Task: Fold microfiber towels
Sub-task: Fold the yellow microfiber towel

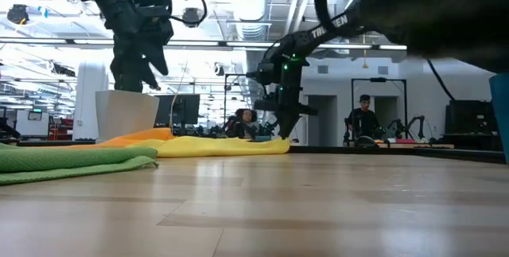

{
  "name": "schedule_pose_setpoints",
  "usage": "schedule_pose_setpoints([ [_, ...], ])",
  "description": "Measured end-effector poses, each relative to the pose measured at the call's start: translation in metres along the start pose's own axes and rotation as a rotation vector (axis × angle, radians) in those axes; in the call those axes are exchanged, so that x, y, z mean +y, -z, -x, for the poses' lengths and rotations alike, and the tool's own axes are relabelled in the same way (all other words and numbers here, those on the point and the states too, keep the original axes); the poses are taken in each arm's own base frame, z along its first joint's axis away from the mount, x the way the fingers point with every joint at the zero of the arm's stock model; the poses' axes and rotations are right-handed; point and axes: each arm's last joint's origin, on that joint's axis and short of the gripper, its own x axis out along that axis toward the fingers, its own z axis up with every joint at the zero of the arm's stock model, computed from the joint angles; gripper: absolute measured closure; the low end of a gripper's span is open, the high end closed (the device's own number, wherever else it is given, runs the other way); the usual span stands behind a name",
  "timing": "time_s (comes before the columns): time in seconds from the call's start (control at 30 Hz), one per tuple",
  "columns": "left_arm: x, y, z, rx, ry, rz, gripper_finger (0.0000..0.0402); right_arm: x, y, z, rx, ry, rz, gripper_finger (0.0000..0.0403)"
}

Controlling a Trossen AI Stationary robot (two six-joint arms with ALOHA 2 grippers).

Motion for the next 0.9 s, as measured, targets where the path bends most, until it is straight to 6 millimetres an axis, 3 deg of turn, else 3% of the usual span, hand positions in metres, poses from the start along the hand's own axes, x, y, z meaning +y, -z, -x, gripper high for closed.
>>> schedule_pose_setpoints([
  [0.2,-0.002,-0.011,0.001,-0.125,-0.008,-0.024,0.0189,0.011,0.014,0.034,0.02,0.035,0.051,0.0397],
  [0.4,0.001,-0.018,0.003,-0.199,-0.04,-0.034,0.0189,0.051,0.042,0.071,0.053,0.091,0.193,0.0398],
  [0.57,0.006,-0.023,0.005,-0.231,-0.026,-0.027,0.0189,0.096,0.08,0.099,0.116,0.109,0.328,0.0395],
  [0.73,0.008,-0.026,0.007,-0.244,0.025,-0.028,0.0189,0.144,0.125,0.137,0.048,0.064,0.447,0.0397],
  [0.9,0.007,-0.028,0.004,-0.236,0.087,-0.063,0.0189,0.169,0.175,0.162,0.033,0.069,0.525,0.0394],
])
